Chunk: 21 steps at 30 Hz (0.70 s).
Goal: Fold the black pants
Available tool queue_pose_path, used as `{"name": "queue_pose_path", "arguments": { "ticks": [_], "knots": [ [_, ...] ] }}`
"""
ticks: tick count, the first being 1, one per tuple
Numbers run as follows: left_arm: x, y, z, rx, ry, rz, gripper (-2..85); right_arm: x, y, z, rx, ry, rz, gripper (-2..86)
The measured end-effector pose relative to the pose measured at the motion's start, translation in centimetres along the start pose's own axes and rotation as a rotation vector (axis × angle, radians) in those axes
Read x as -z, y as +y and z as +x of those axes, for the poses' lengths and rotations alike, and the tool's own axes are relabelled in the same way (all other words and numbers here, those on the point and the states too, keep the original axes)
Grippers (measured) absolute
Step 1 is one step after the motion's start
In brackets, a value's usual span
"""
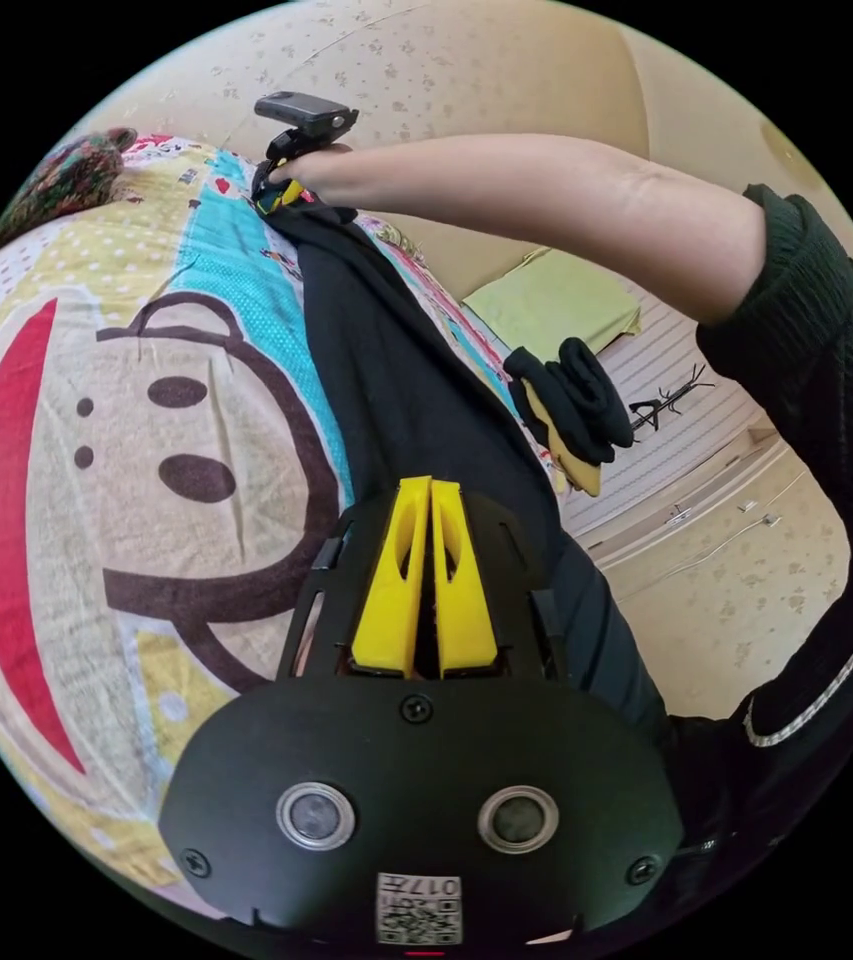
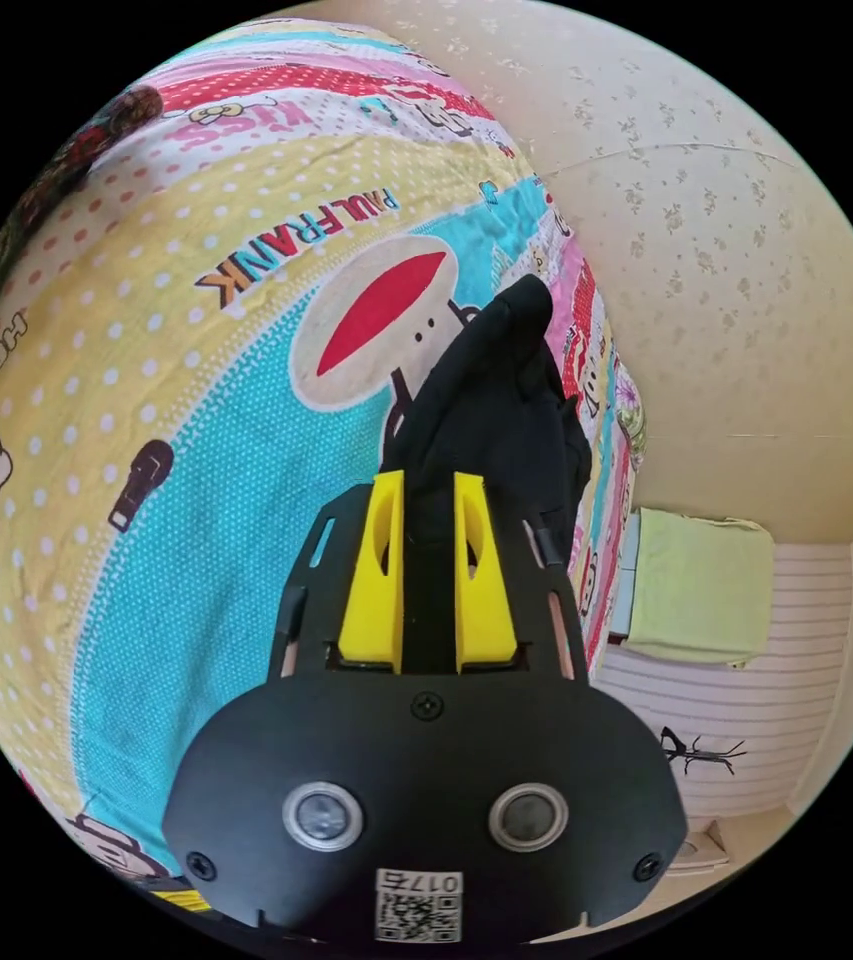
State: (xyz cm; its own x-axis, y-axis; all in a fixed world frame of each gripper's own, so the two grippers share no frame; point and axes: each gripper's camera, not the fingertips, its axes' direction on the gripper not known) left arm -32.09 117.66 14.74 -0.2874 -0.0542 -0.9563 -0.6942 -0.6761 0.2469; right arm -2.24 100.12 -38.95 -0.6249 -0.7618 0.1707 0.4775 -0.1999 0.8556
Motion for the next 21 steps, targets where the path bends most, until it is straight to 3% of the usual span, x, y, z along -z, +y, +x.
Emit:
{"name": "queue_pose_path", "arguments": {
  "ticks": [6,10,16,19,21],
  "knots": [
    [1.4,-1.5,0.7,0.001,0.002,-0.001,-0.6,2.1,2.0,3.1,-0.056,-0.307,0.109,10.2],
    [2.2,-2.3,1.1,0.003,0.008,0.0,-0.6,-0.1,2.8,4.1,-0.095,-0.222,0.0,10.6],
    [2.9,-3.2,1.3,0.009,0.023,0.002,-0.6,1.7,4.4,7.7,-0.103,-0.249,0.075,6.2],
    [3.0,-3.5,1.4,0.01,0.026,0.004,-0.6,4.4,5.1,12.9,-0.153,-0.287,0.15,5.5],
    [3.0,-3.6,1.5,0.012,0.026,0.005,-0.6,5.0,7.0,20.4,-0.3,-0.438,0.211,5.3]
  ]
}}
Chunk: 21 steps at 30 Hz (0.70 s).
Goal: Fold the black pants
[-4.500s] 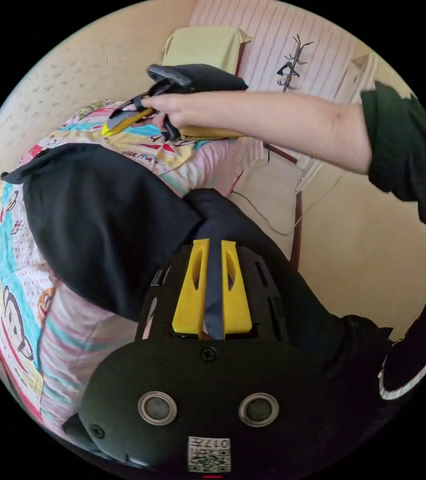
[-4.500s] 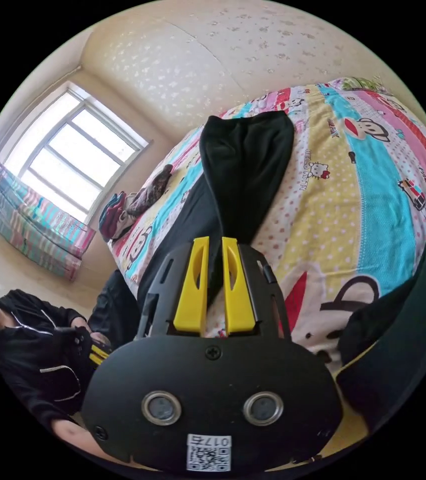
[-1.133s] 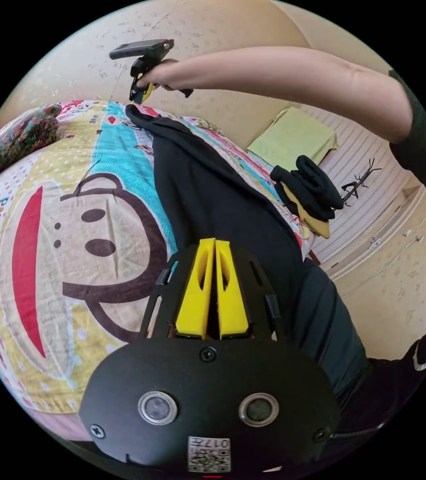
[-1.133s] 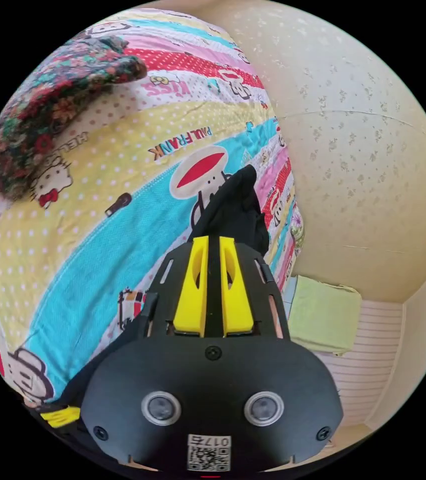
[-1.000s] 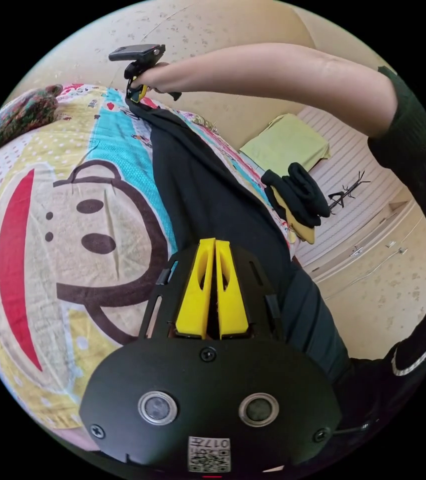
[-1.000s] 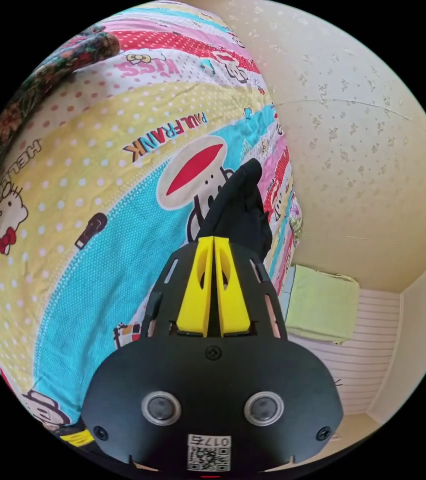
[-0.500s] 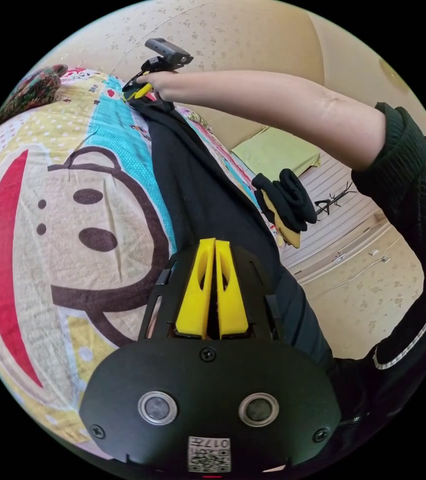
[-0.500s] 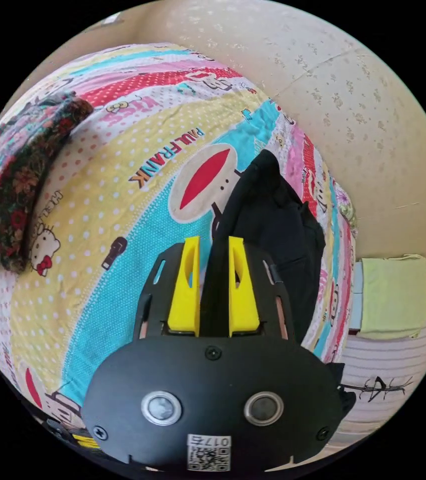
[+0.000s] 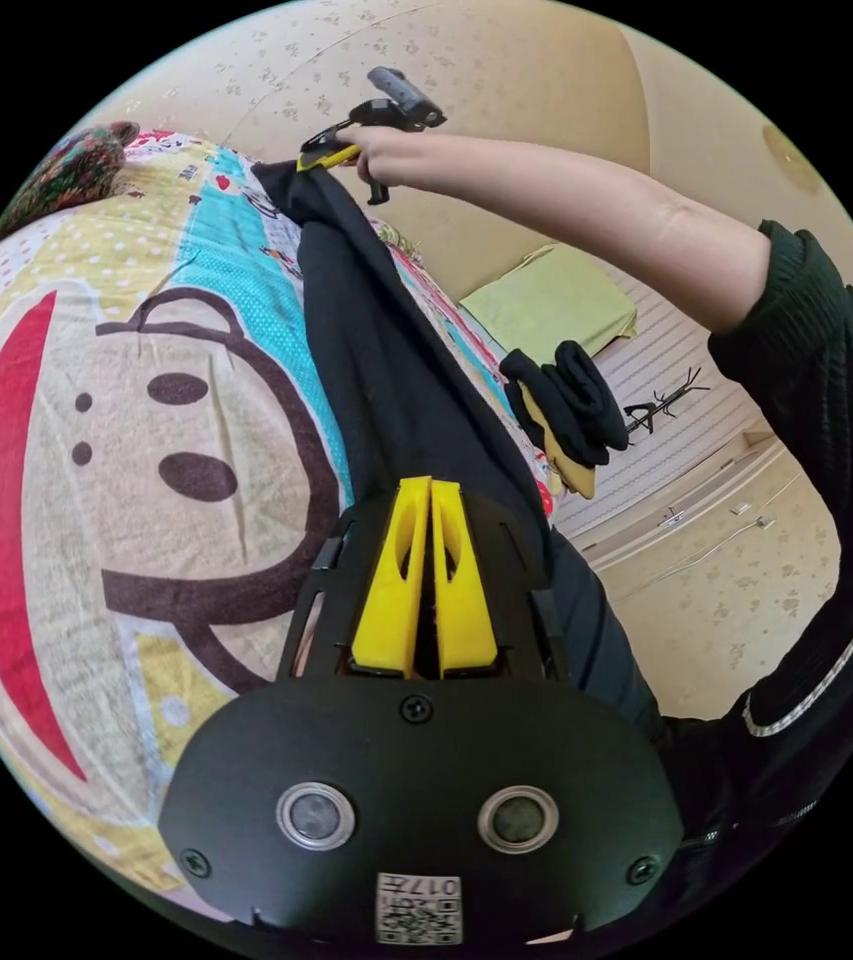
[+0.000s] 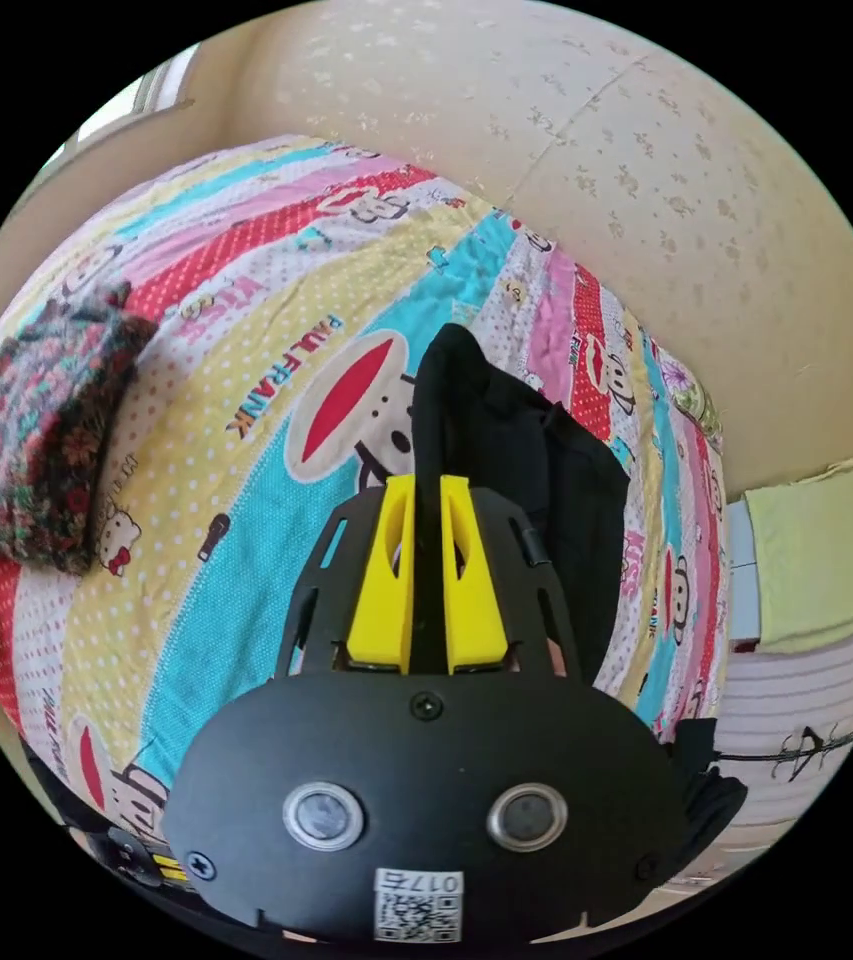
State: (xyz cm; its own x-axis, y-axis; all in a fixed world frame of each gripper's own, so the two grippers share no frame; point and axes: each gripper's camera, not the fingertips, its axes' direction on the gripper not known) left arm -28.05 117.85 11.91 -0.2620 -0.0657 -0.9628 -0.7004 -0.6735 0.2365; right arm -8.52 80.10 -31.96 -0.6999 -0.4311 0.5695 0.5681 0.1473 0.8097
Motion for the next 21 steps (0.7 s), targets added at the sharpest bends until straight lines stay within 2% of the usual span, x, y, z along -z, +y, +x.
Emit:
{"name": "queue_pose_path", "arguments": {
  "ticks": [4,6,10,12,16,18,21],
  "knots": [
    [-0.2,-0.2,0.2,0.001,0.001,0.0,-0.6,2.8,3.3,13.4,-0.301,-0.182,0.111,5.1],
    [-0.4,-0.2,0.2,0.0,-0.001,0.001,-0.6,2.6,8.3,21.6,-0.459,-0.299,0.189,4.7],
    [-1.0,-0.2,0.4,-0.007,-0.007,0.002,-0.6,1.6,16.1,29.1,-0.61,-0.286,0.268,3.3],
    [-1.3,-0.1,0.4,-0.01,-0.008,0.003,-0.6,0.5,19.3,32.1,-0.709,-0.261,0.208,2.2],
    [-2.2,0.2,0.4,-0.013,-0.011,0.003,-0.6,1.2,20.8,33.6,-0.717,-0.288,0.23,1.8],
    [-2.6,0.4,0.4,-0.012,-0.009,0.003,-0.6,2.6,20.6,34.1,-0.662,-0.416,0.298,3.2],
    [-3.4,0.7,0.3,-0.012,-0.008,0.002,-0.6,4.4,21.0,33.6,-0.552,-0.565,0.283,6.8]
  ]
}}
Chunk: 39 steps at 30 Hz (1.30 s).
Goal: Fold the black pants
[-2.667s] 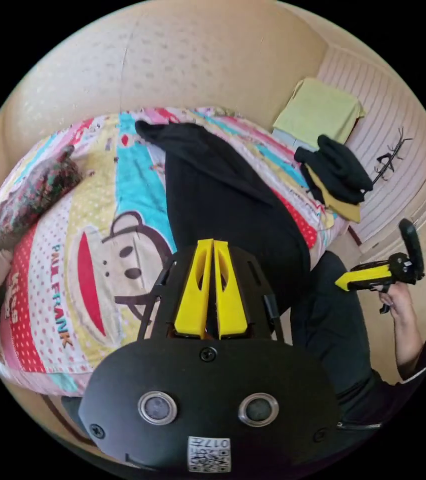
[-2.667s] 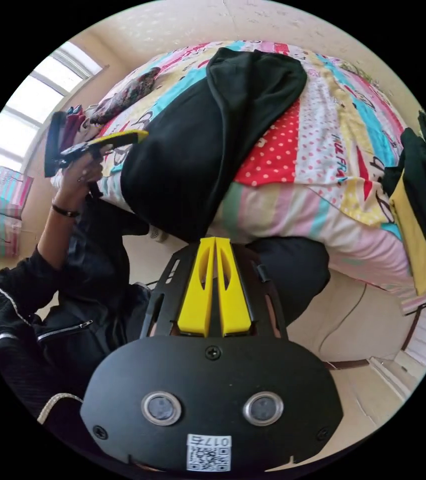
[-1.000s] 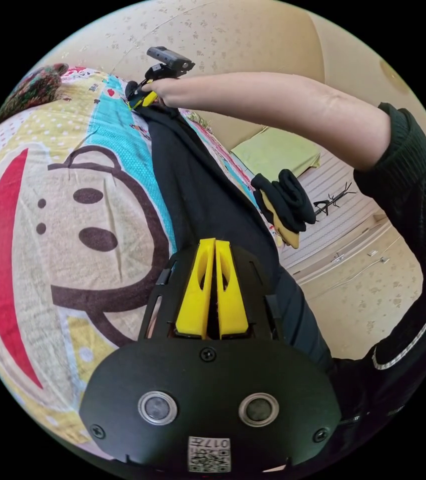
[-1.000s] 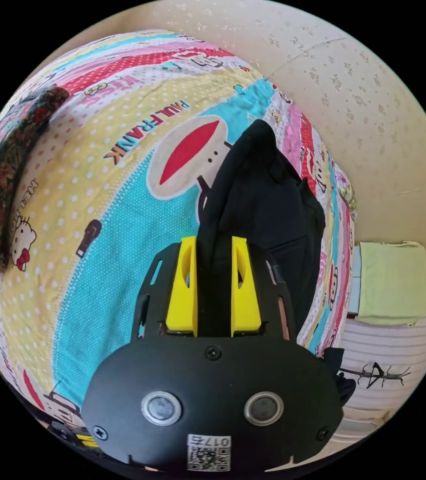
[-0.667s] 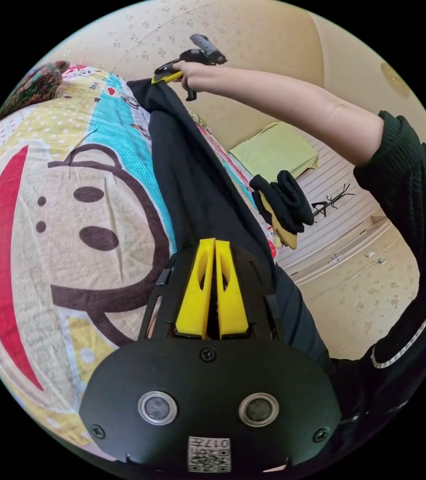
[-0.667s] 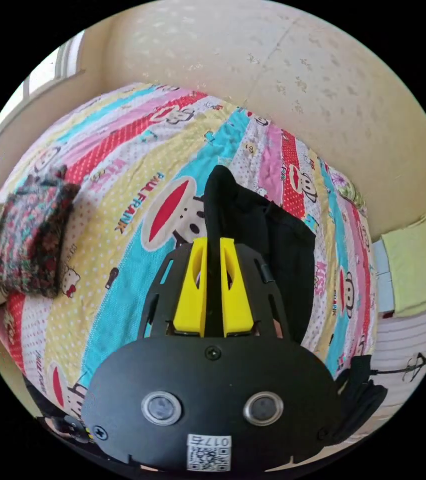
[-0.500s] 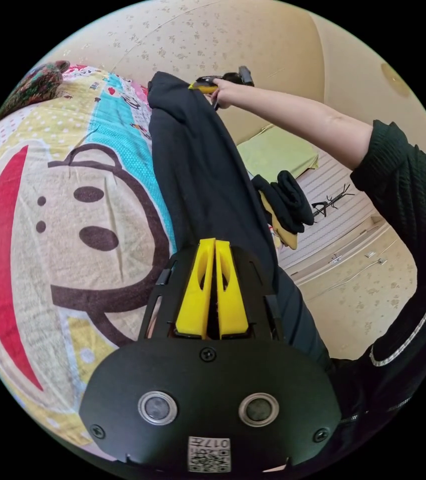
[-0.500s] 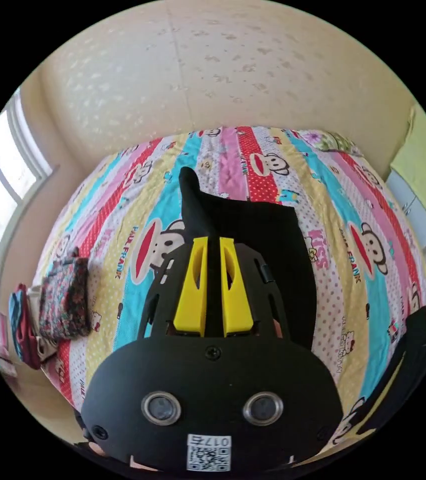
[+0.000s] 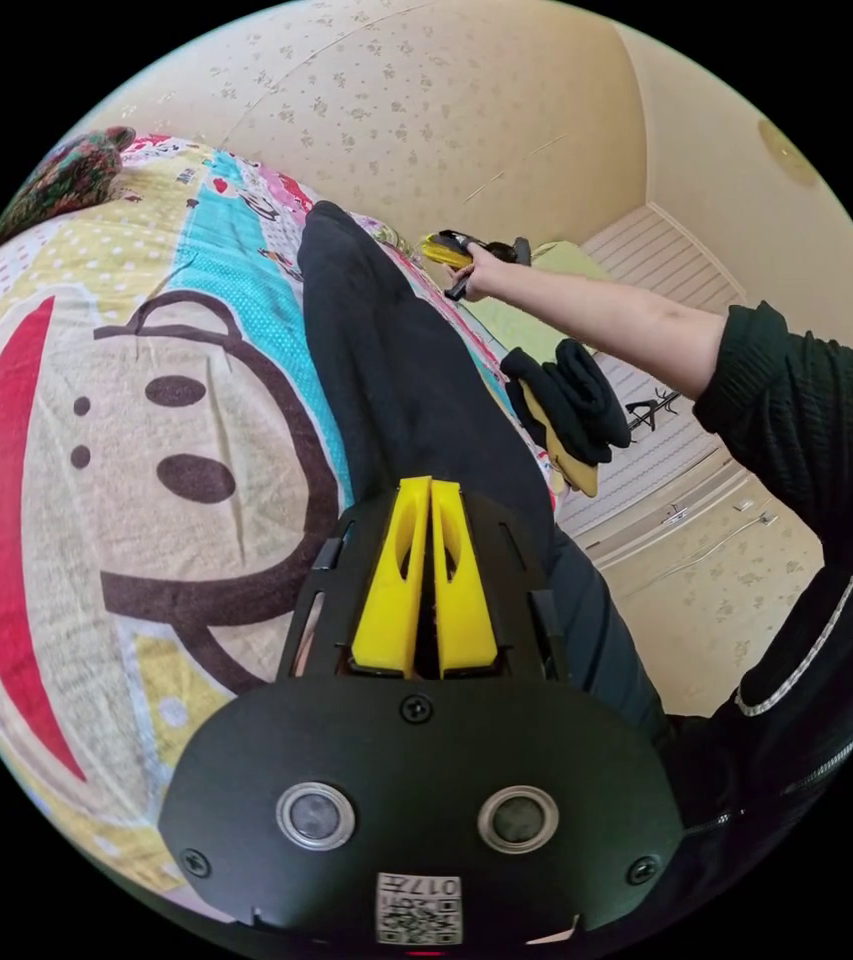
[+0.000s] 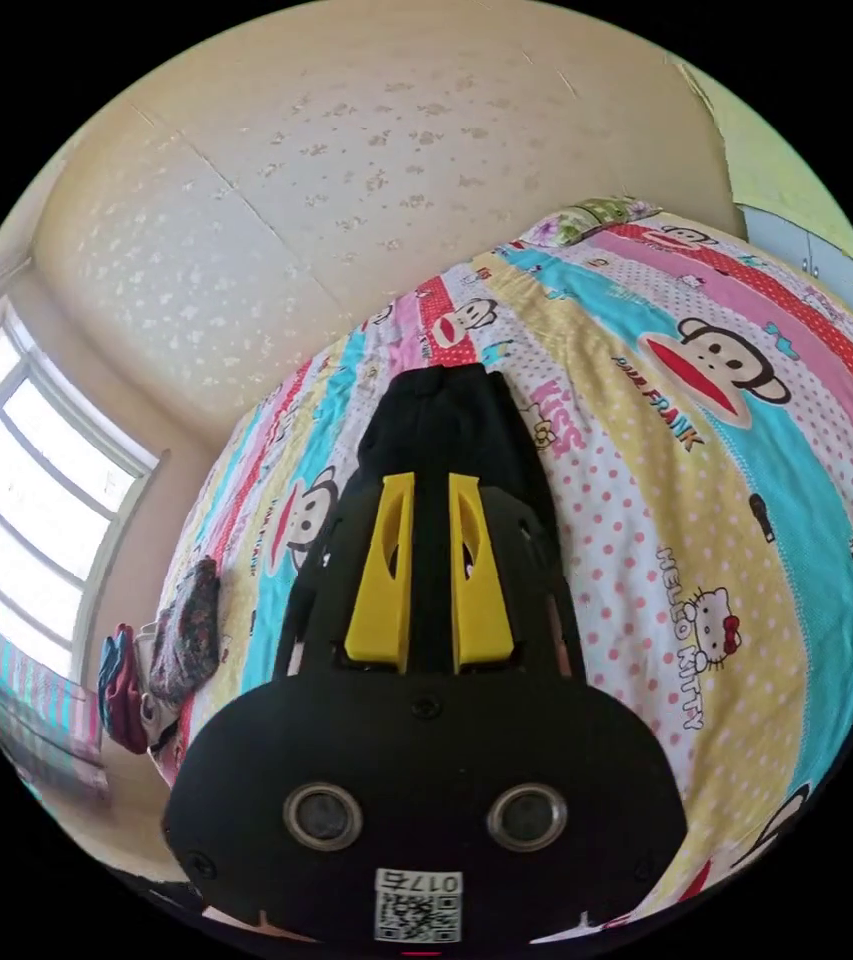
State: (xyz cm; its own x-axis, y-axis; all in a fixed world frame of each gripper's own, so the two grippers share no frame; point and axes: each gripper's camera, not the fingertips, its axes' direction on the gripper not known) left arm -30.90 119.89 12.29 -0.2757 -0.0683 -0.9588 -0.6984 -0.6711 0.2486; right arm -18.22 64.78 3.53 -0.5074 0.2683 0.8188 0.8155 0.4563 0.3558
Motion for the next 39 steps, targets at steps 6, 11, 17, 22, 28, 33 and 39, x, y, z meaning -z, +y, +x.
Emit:
{"name": "queue_pose_path", "arguments": {
  "ticks": [6,11,17,22,28,33,39],
  "knots": [
    [-2.1,0.9,0.2,-0.017,-0.025,-0.002,-0.6,7.1,16.8,-6.6,0.378,-0.003,-0.278,4.8],
    [-4.1,2.0,0.5,-0.038,-0.057,0.002,-0.6,15.1,31.6,-7.3,0.213,-0.132,-0.265,1.5],
    [-6.5,3.9,1.9,-0.096,-0.15,0.025,-0.6,18.5,39.9,-8.7,0.376,0.171,-0.147,0.6],
    [-7.6,6.1,3.5,-0.136,-0.232,0.071,-0.8,19.9,35.1,-6.3,0.173,-0.053,-0.403,0.6],
    [-2.8,10.3,3.9,-0.006,-0.023,0.066,-0.4,24.8,36.1,-4.3,0.186,-0.227,-0.298,1.5],
    [-1.4,14.5,4.1,-0.081,-0.119,-0.091,4.4,25.2,35.0,-1.4,0.087,-0.26,-0.398,5.8],
    [-7.3,18.5,4.0,-0.222,-0.253,-0.318,8.8,24.4,32.2,-1.7,0.075,-0.124,-0.521,13.9]
  ]
}}
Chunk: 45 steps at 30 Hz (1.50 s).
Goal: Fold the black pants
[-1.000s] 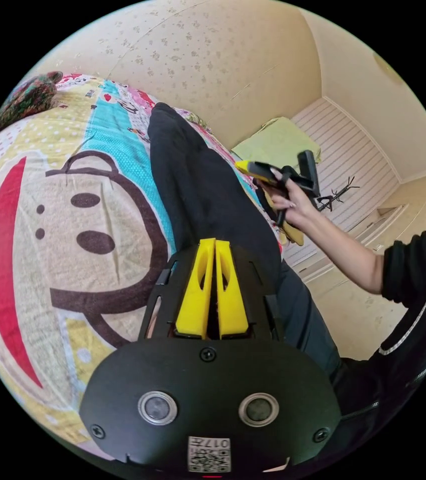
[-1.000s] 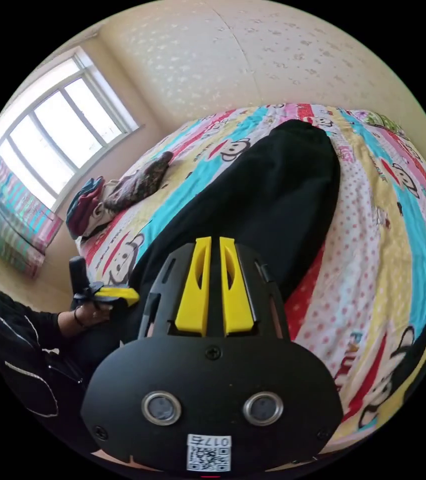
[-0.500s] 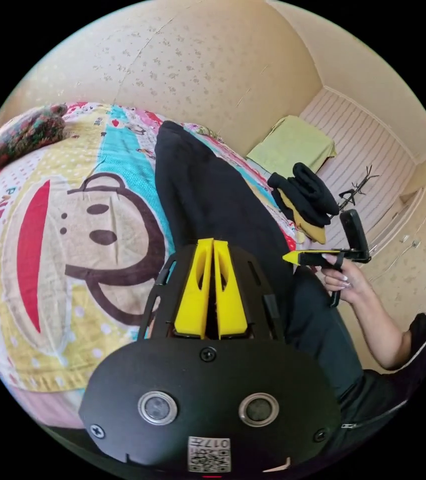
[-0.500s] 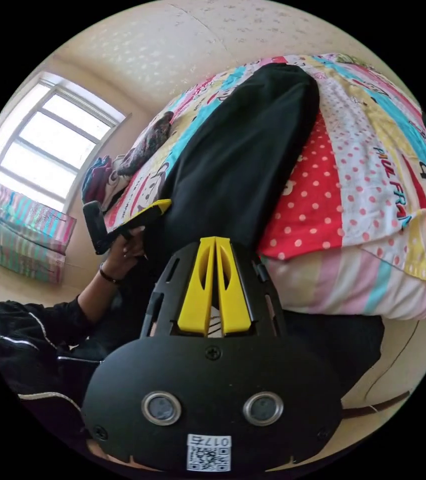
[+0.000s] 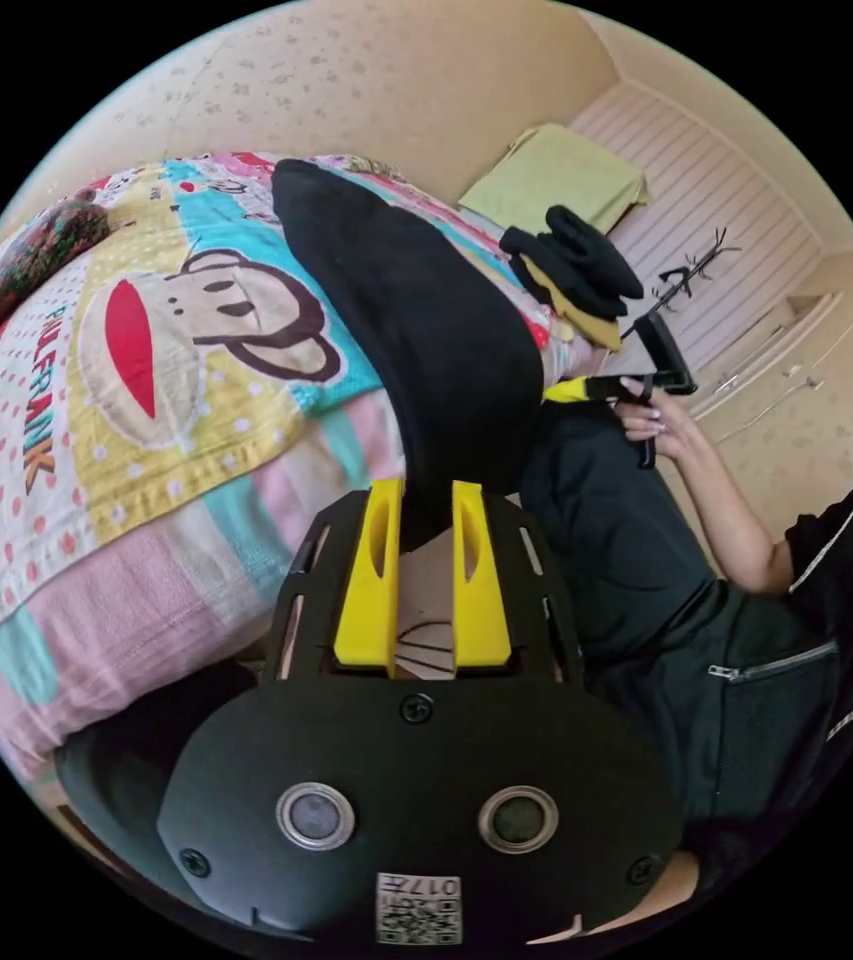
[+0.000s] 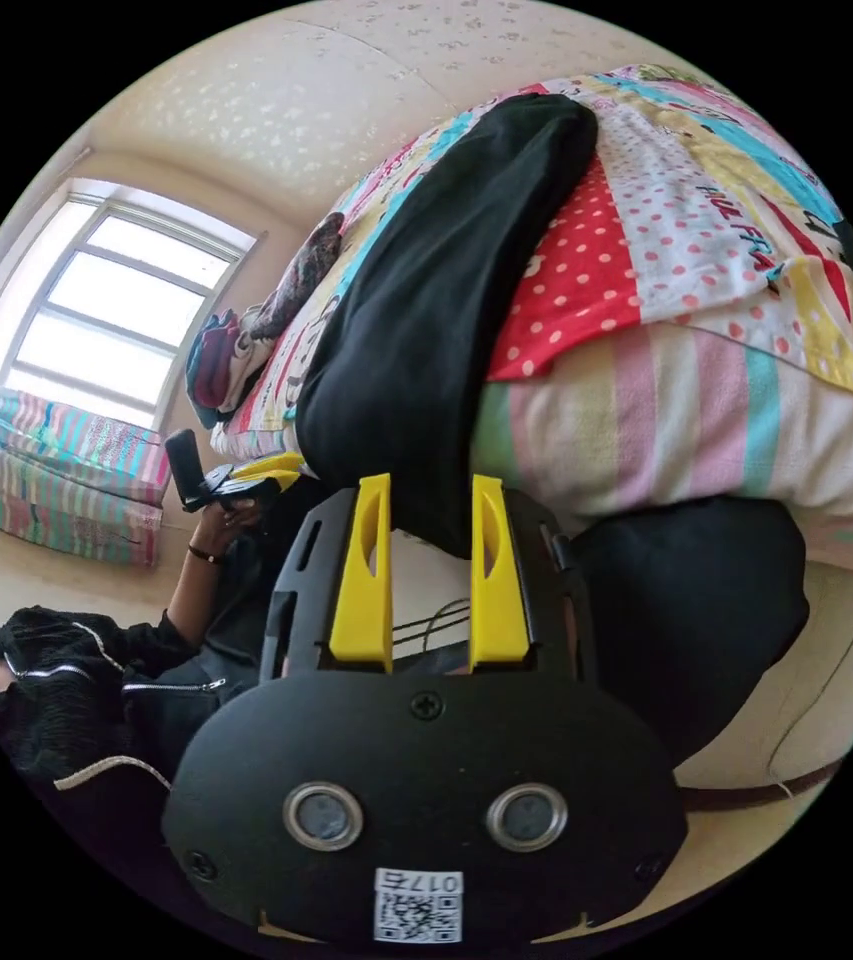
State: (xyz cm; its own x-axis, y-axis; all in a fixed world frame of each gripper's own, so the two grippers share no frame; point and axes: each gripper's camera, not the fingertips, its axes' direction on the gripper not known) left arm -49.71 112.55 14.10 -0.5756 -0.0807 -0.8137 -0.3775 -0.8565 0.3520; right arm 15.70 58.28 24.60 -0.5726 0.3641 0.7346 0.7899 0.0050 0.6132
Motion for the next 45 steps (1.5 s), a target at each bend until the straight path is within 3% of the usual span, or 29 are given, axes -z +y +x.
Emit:
{"name": "queue_pose_path", "arguments": {
  "ticks": [4,8,12,17,22,30,38,45],
  "knots": [
    [-2.6,1.2,1.6,-0.104,-0.132,0.026,9.0,-0.1,-1.2,0.3,0.01,-0.053,-0.055,16.4],
    [-3.5,2.2,-1.9,-0.009,0.071,0.075,9.4,1.1,-2.7,1.9,-0.029,-0.111,-0.048,16.4],
    [-5.4,3.0,-4.3,0.079,0.289,0.111,9.8,2.7,-3.4,4.1,-0.064,-0.306,0.011,15.3],
    [-7.4,3.5,-1.6,0.019,0.133,0.118,7.9,5.9,-3.2,5.9,-0.103,-0.349,0.155,14.0],
    [-8.2,4.2,-1.1,-0.016,0.142,0.102,6.3,7.1,-4.1,6.8,-0.093,-0.412,0.154,14.8],
    [-3.5,4.9,0.1,-0.013,0.36,0.271,3.9,10.6,-3.1,9.4,-0.152,-0.598,0.279,16.6],
    [2.2,0.8,4.8,-0.094,0.348,0.381,4.7,10.8,-3.3,7.8,-0.135,-0.698,0.285,24.5],
    [4.3,-2.8,7.1,-0.118,0.346,0.414,4.6,6.7,-3.0,6.1,-0.288,-0.721,0.332,31.9]
  ]
}}
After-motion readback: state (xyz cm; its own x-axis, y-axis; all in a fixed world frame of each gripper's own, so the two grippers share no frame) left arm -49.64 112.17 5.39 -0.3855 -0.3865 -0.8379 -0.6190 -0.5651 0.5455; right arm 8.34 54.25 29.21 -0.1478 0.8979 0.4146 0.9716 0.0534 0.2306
